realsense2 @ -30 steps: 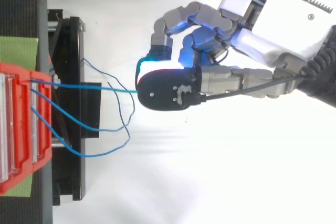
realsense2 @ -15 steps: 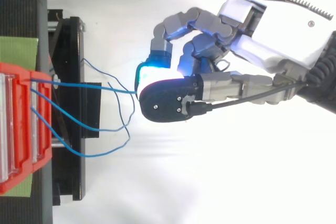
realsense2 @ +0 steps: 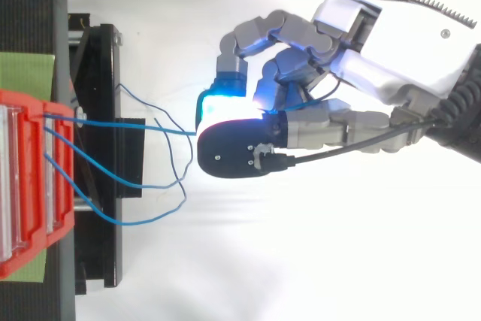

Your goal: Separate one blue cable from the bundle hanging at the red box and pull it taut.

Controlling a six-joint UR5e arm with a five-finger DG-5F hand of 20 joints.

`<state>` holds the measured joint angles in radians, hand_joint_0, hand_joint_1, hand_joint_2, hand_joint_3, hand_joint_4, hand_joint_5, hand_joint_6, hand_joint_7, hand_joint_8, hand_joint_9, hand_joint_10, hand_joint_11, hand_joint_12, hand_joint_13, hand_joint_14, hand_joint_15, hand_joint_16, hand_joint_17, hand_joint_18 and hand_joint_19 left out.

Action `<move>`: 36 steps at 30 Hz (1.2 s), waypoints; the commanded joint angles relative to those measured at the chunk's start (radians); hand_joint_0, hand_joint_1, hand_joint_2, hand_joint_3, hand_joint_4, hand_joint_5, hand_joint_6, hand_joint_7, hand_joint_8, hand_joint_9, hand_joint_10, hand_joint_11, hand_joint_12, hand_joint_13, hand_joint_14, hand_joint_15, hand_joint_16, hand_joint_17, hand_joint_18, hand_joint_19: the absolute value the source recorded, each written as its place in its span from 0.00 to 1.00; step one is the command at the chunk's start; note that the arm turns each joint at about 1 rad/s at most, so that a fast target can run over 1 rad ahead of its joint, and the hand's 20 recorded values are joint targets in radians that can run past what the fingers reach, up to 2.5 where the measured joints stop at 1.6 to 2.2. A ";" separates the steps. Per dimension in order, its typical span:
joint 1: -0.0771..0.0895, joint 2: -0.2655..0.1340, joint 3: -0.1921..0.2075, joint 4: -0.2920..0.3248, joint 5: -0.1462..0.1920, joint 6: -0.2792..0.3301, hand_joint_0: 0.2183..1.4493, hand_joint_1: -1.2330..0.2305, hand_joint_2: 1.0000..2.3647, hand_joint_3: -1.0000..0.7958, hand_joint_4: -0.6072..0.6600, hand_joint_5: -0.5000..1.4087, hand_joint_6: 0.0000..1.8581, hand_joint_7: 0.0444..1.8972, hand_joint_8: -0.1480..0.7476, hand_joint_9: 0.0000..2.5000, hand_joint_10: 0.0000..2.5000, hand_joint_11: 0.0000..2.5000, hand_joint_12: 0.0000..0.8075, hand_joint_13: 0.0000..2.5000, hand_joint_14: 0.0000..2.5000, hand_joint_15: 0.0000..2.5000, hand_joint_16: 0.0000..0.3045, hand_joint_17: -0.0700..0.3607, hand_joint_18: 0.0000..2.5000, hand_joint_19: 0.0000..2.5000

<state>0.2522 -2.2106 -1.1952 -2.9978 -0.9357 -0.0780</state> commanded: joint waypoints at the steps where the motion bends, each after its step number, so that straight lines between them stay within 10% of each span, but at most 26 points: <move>1: 0.001 0.000 0.000 0.000 0.000 0.000 0.38 0.30 0.01 0.38 0.58 0.16 0.50 0.60 0.51 0.34 0.39 0.56 0.44 0.36 0.66 0.56 0.12 0.36 0.44 0.74; 20: 0.002 -0.003 0.000 0.000 0.000 0.017 0.49 0.34 0.01 0.36 0.49 0.15 0.52 0.80 0.49 0.35 0.36 0.56 0.43 0.33 0.71 0.53 0.12 0.35 0.41 0.77; 36: 0.012 -0.020 0.000 0.030 0.000 0.096 0.49 0.33 0.00 0.32 0.66 0.13 0.51 0.76 0.47 0.30 0.30 0.57 0.42 0.31 0.62 0.54 0.11 0.34 0.37 0.72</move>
<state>0.2622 -2.2300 -1.1953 -2.9714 -0.9359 0.0179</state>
